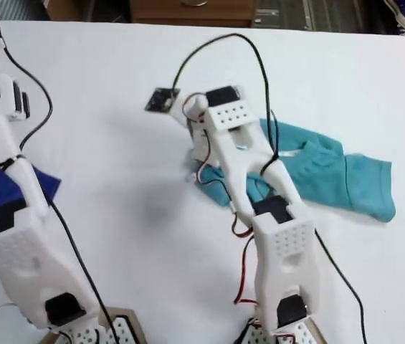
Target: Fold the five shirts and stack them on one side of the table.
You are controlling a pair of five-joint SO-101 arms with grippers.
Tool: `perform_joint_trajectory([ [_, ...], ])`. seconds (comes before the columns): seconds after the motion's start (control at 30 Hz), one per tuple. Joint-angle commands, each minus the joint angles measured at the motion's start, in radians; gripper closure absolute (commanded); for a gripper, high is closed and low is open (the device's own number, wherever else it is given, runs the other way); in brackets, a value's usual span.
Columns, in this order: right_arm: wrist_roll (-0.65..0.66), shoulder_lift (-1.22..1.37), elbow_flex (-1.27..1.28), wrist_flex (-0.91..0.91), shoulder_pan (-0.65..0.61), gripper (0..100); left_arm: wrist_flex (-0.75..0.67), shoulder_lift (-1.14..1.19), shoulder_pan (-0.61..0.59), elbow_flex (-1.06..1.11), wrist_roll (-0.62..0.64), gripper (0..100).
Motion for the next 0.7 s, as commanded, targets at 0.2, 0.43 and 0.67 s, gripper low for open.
perform_joint_trajectory([
  [0.2, -0.002, -0.002, -0.419, 0.177, -0.081, 97.8, 0.009, -0.044, -0.005, -0.039, -0.003, 86],
  [0.43, -0.058, 0.007, -0.233, 0.171, -0.081, 84.6, 0.029, -0.044, -0.008, -0.039, -0.006, 86],
  [0.67, 0.02, 0.013, -0.167, 0.104, -0.076, 67.7, 0.029, -0.044, -0.005, -0.039, -0.006, 86],
])
